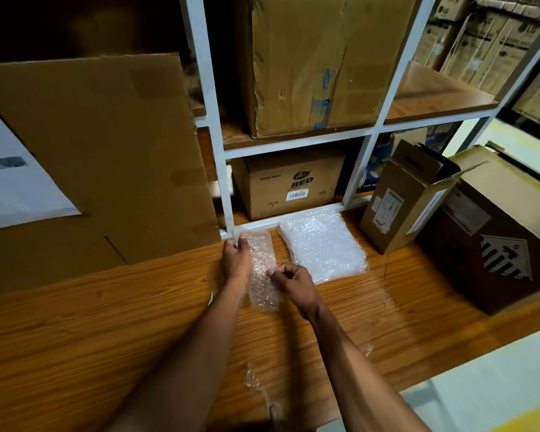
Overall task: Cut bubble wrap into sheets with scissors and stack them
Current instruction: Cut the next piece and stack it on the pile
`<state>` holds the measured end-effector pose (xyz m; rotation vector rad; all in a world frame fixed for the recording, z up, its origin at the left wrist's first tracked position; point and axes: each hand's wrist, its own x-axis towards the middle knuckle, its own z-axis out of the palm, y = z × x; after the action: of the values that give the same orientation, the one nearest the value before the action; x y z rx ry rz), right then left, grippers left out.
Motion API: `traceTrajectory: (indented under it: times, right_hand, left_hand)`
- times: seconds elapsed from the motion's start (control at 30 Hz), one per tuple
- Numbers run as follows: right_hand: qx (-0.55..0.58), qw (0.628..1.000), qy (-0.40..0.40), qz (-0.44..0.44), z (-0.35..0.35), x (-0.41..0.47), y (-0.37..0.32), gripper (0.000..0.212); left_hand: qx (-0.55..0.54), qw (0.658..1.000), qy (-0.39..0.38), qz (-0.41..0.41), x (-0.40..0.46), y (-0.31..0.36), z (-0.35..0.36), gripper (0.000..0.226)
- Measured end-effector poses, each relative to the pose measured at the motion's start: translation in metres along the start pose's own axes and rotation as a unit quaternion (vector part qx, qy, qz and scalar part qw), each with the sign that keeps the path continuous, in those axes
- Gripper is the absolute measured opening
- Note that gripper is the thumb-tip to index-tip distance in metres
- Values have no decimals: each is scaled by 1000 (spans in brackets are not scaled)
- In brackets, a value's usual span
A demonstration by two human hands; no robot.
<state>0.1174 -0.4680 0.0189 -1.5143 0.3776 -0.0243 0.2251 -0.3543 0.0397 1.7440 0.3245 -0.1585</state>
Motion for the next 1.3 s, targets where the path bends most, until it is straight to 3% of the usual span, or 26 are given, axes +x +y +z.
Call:
traceTrajectory:
  times: [0.07, 0.23, 0.37, 0.4, 0.53, 0.67, 0.8, 0.9, 0.97, 1.07, 1.13, 1.23, 1.3]
  right_hand:
    - [-16, 1000, 3, -8, -2, 1, 3, 23]
    - [-20, 1000, 2, 7, -8, 1, 4, 29]
    - [5, 998, -27, 54, -7, 9, -7, 66]
    - [17, 997, -45, 54, -7, 11, -10, 65]
    - [7, 999, -48, 8, -3, 21, -20, 21]
    - [1, 1000, -21, -12, 1, 27, -23, 18]
    - [3, 997, -78, 17, -1, 25, -27, 19]
    - [3, 990, -129, 51, -3, 26, -27, 30]
    - [36, 988, -137, 66, -1, 27, -32, 17]
    - [101, 989, -94, 57, 5, 38, -35, 32]
    - [88, 994, -51, 32, 8, 46, -35, 27]
    - [25, 1000, 2, 1, 3, 56, -29, 13]
    - [-13, 999, 28, -15, -4, 59, -29, 10]
  left_hand:
    - [-28, 999, -31, -11, 1, -1, -6, 36]
    - [-62, 993, -93, -32, 7, -4, -16, 55]
    - [-78, 990, -113, -25, 11, -8, -22, 73]
    - [-72, 991, -115, -20, 10, -7, -23, 70]
    - [-80, 990, -114, -15, 6, -1, -24, 56]
    - [-73, 991, -110, -4, 9, -1, -27, 46]
    - [-104, 987, -121, -5, 19, 0, -33, 35]
    - [-96, 985, -141, -9, 27, 0, -36, 45]
    - [-92, 985, -146, -6, 28, -2, -34, 50]
    - [-69, 986, -153, 7, 28, -5, -28, 67]
    - [-54, 986, -154, 19, 24, -3, -24, 51]
    - [-49, 990, -129, 24, 23, -3, -16, 9]
    - [-58, 990, -130, 26, 21, -1, -12, 12]
